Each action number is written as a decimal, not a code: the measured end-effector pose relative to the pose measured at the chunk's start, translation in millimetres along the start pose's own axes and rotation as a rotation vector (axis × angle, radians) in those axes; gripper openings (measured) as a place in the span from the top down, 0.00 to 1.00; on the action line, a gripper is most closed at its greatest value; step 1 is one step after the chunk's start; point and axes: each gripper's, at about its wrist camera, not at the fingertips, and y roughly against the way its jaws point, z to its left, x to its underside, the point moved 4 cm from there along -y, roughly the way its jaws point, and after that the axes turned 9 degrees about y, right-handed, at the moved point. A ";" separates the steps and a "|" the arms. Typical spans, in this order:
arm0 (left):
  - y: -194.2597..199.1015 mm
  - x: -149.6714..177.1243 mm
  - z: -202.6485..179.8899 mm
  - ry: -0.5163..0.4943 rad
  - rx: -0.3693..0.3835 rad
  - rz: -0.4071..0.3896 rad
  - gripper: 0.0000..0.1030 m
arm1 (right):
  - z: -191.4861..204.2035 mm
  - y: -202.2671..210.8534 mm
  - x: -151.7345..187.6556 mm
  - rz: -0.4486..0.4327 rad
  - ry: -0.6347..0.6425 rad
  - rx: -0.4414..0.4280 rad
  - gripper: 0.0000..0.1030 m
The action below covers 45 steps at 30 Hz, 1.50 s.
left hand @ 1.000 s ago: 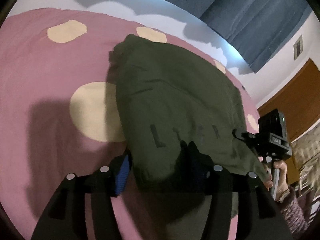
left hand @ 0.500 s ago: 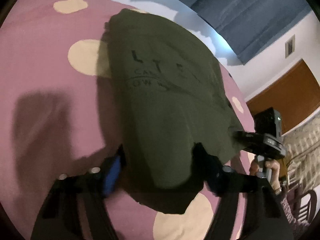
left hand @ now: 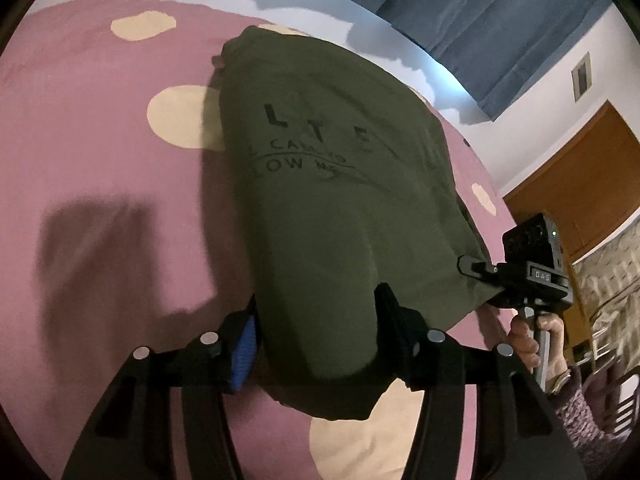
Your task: Fold small clothes
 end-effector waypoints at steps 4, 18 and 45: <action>2.8 0.2 -1.8 -0.024 -0.038 -0.030 0.37 | -3.0 10.7 8.4 -0.012 0.012 -0.007 0.74; 30.3 24.6 -8.3 -0.037 -0.174 -0.146 0.19 | 7.8 44.2 34.9 -0.138 -0.001 0.033 0.42; 77.6 80.1 -31.7 -0.055 -0.490 -0.358 0.15 | 74.7 21.3 108.4 -0.130 0.318 0.715 0.14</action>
